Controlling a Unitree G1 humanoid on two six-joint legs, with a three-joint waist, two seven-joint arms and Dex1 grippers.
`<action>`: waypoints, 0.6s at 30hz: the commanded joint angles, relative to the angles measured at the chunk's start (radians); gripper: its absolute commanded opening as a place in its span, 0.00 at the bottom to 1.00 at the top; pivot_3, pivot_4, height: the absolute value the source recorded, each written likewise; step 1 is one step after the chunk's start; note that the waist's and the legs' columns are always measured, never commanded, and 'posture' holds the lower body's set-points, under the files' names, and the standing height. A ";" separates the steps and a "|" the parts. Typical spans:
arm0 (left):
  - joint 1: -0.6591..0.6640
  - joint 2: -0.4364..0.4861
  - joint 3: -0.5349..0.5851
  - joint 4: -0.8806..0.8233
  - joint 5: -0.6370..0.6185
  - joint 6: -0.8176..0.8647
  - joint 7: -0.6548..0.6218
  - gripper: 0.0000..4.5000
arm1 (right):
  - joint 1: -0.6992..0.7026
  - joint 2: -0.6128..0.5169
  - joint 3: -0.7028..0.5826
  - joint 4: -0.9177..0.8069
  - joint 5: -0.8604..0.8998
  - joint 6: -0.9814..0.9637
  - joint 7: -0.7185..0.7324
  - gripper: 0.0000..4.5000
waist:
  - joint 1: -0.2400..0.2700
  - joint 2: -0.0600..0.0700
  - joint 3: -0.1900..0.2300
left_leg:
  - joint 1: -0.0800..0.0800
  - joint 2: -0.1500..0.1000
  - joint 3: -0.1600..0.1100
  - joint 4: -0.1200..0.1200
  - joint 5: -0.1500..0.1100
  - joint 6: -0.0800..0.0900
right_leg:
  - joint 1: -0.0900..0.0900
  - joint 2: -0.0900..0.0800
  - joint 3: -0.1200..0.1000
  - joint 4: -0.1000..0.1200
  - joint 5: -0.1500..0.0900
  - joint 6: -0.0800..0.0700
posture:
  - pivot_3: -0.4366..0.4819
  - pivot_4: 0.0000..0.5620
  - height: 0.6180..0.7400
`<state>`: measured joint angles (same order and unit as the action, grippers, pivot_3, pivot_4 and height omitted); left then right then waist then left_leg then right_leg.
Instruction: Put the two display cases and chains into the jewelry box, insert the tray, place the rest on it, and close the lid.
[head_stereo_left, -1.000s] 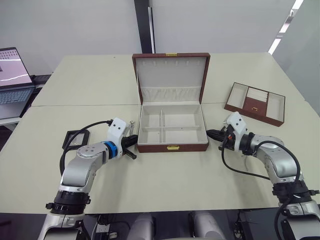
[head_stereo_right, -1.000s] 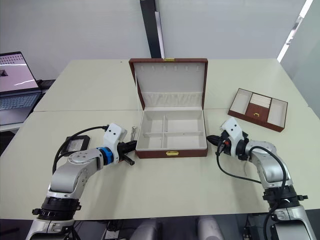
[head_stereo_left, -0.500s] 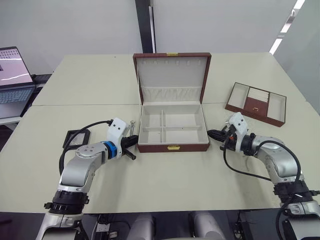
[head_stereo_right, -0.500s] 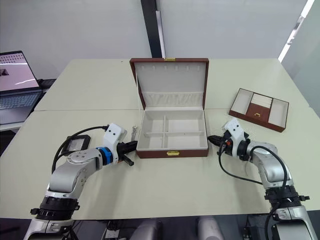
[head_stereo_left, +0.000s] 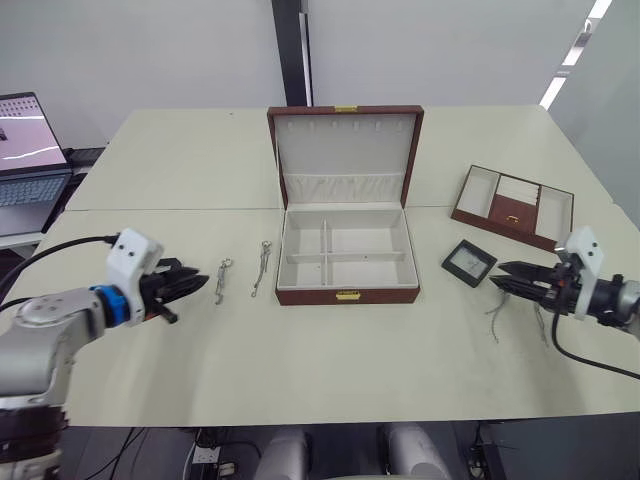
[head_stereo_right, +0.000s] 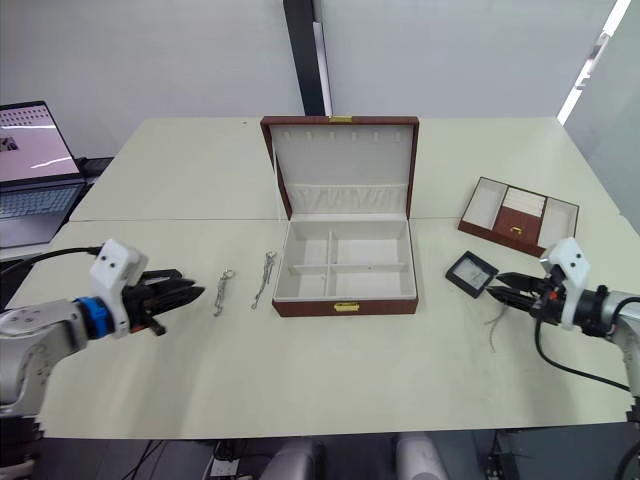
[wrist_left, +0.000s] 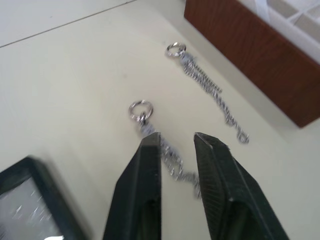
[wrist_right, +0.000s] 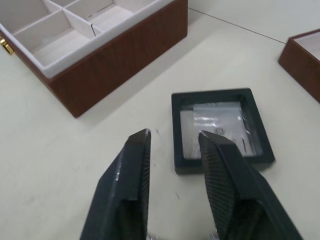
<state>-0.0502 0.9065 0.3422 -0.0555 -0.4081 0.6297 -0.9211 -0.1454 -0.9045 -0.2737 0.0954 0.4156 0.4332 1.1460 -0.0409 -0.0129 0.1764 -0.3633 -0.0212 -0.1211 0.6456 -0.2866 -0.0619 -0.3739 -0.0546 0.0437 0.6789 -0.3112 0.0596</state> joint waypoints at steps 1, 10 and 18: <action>0.093 0.073 0.110 0.050 0.034 -0.056 -0.034 0.53 | 0.047 -0.070 -0.064 0.052 -0.013 -0.062 0.049 0.66 | 0.001 0.000 0.000 | 0.000 0.000 0.000 0.000 0.000 0.000 | 0.000 0.000 0.000 0.000 0.000 0.000 | 0.48 0.27 1.00; 0.284 0.137 0.247 0.163 0.087 -0.144 -0.067 0.99 | 0.102 -0.161 -0.060 0.237 -0.099 -0.198 0.085 1.00 | 0.001 -0.001 0.001 | 0.000 0.000 0.001 0.000 0.000 0.000 | 0.000 0.000 0.000 0.000 0.000 0.000 | 0.48 0.27 1.00; 0.323 0.178 0.307 0.262 0.122 -0.196 -0.084 0.99 | 0.103 -0.185 -0.054 0.299 -0.128 -0.224 0.098 1.00 | 0.000 -0.001 0.002 | 0.000 0.001 0.002 0.000 0.000 0.000 | 0.000 0.000 0.000 0.000 0.000 0.000 | 0.48 0.27 1.00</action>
<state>0.2622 1.0626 0.6140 0.1915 -0.2987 0.4524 -0.9963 -0.0402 -1.0573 -0.3130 0.3967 0.2930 0.2237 1.2359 -0.0410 -0.0138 0.1780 -0.3632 -0.0207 -0.1191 0.6451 -0.2867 -0.0619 -0.3739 -0.0548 0.0437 0.6790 -0.3112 0.0596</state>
